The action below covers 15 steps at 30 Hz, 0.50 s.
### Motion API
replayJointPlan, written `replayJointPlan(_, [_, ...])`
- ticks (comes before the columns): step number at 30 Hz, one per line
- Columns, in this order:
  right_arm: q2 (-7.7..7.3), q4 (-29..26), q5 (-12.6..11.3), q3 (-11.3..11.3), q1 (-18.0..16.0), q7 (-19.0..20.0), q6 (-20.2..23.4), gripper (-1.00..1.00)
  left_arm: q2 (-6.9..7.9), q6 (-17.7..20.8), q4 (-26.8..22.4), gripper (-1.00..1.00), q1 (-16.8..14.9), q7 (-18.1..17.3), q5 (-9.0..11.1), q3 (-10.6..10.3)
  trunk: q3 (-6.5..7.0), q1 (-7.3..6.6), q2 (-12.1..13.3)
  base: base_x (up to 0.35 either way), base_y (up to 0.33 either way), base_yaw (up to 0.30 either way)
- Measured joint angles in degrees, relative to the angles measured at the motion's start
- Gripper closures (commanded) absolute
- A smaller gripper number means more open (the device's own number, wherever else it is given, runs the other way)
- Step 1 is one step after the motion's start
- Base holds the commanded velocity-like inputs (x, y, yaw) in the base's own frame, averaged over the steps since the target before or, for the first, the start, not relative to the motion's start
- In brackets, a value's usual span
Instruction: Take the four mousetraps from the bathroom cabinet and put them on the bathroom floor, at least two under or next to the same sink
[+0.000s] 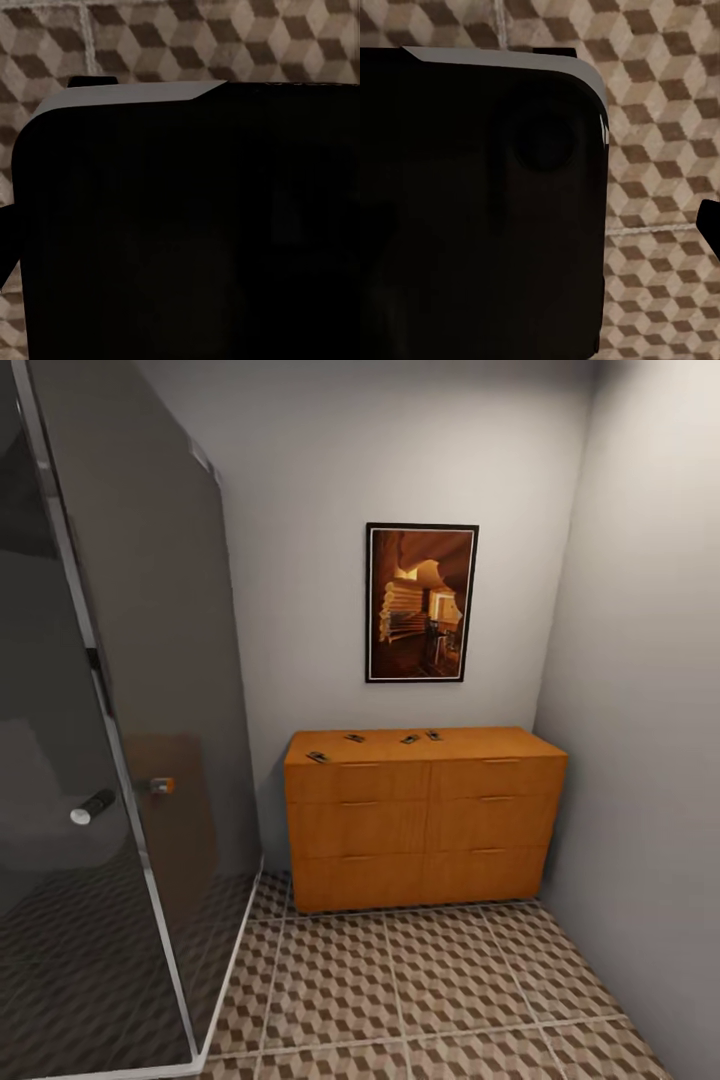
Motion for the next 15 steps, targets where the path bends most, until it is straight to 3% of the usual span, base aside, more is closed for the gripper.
replayJointPlan(6, [0.00, 0.0, 0.0, 0.0, 0.0, 0.0, 0.0, -1.00, 0.05, 0.1, 0.0, -1.00, 0.0, 0.0, 0.0, 0.0, 0.00, -0.01, 0.0, 0.200, 0.000, -0.058])
replayJointPlan(15, [0.00, 0.0, 0.0, 0.0, 0.0, 0.0, 0.0, -1.00, 0.02, 0.1, 0.0, -1.00, 0.0, 0.0, 0.0, 0.0, 0.00, -0.02, 0.0, 0.294, 0.000, -0.013])
